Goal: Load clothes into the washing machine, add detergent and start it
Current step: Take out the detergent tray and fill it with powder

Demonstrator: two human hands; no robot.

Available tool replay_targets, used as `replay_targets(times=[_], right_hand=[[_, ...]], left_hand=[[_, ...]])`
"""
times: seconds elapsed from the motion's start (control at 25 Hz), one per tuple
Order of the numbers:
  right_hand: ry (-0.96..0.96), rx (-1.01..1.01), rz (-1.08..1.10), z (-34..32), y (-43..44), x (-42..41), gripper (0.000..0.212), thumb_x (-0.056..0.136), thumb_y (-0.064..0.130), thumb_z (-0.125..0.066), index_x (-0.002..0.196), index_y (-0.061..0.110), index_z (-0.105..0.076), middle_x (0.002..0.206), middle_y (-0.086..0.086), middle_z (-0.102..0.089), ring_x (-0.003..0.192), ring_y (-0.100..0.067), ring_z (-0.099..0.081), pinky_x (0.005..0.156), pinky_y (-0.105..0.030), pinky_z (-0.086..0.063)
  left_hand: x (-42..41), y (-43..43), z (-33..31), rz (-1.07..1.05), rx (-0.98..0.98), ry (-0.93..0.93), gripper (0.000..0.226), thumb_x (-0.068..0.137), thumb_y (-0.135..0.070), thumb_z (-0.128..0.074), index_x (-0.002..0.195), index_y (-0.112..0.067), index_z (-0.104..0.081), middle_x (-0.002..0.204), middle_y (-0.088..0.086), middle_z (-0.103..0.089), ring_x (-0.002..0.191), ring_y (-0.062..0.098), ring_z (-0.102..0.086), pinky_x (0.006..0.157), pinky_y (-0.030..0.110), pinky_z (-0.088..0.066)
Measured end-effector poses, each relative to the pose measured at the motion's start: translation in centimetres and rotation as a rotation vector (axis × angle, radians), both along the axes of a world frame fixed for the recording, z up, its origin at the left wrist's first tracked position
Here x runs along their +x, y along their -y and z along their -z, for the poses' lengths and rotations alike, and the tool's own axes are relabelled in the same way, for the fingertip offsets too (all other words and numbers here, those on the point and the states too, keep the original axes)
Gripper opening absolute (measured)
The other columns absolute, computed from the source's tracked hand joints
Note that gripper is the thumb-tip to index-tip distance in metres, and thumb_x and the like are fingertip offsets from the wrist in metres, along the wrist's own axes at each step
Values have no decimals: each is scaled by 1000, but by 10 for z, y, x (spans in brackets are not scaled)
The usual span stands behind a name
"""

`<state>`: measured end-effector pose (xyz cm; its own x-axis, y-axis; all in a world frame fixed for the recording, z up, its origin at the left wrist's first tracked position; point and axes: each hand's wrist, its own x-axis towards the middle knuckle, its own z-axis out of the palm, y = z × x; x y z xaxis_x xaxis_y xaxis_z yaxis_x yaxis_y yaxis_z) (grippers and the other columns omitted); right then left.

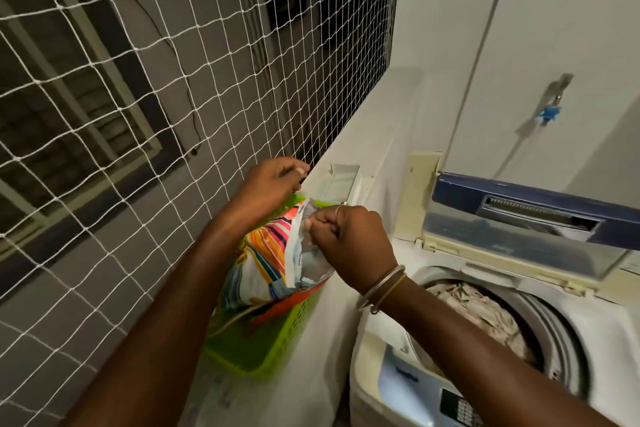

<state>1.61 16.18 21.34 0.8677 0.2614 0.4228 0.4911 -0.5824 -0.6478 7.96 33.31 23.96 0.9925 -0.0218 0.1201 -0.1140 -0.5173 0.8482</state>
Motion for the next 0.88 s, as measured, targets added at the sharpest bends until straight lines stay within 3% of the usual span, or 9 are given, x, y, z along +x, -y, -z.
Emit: replay_targets(times=[0.12,0.28,0.52,0.64,0.76,0.88], right_hand=[[36,49,23,-3,1,-1,29,95,29,-54,78,15,-73,71,-5,-70,64,-22,-61,64,-37,-50],[252,-226,-6,5,-6,-7,42,99,40,-39,92,19,-74,76,-3,-72,69,-22,-63,75,-34,-47],[135,-69,-116,1,0,-12,30,98,32,-48,90,19,-74,84,1,-75,72,-17,-64,72,-27,-45],[122,14,-64,-10,1,-2,28,96,30,-50,86,18,-73,77,-2,-72,68,-19,-62,68,-32,-47],[222,-117,-29,-6,-2,4,28,98,31,-49,97,18,-74,77,-5,-72,69,-23,-63,74,-34,-47],[224,-166,-71,3,-3,-2,32,98,34,-46,94,18,-73,79,-5,-73,71,-24,-64,74,-35,-49]], left_hand=[[-1,-1,1,-22,17,6,24,99,-22,-52,114,-21,-71,105,-4,-73,95,18,-70,88,34,-55],[-4,-1,0,-37,20,19,23,98,-19,-53,111,-21,-72,104,-2,-74,93,18,-70,89,35,-54],[-8,0,-2,-49,12,7,23,99,-18,-54,111,-19,-72,102,-2,-74,90,17,-70,88,35,-54],[-9,1,-3,-48,21,10,23,98,-20,-54,111,-21,-73,102,-4,-74,90,15,-70,86,34,-54],[-11,1,-3,-49,33,-5,22,98,-21,-54,110,-23,-73,97,-8,-73,88,12,-70,82,30,-54],[-11,-1,-2,-55,36,-6,23,99,-22,-54,112,-21,-72,100,-6,-73,91,12,-70,85,31,-54]])
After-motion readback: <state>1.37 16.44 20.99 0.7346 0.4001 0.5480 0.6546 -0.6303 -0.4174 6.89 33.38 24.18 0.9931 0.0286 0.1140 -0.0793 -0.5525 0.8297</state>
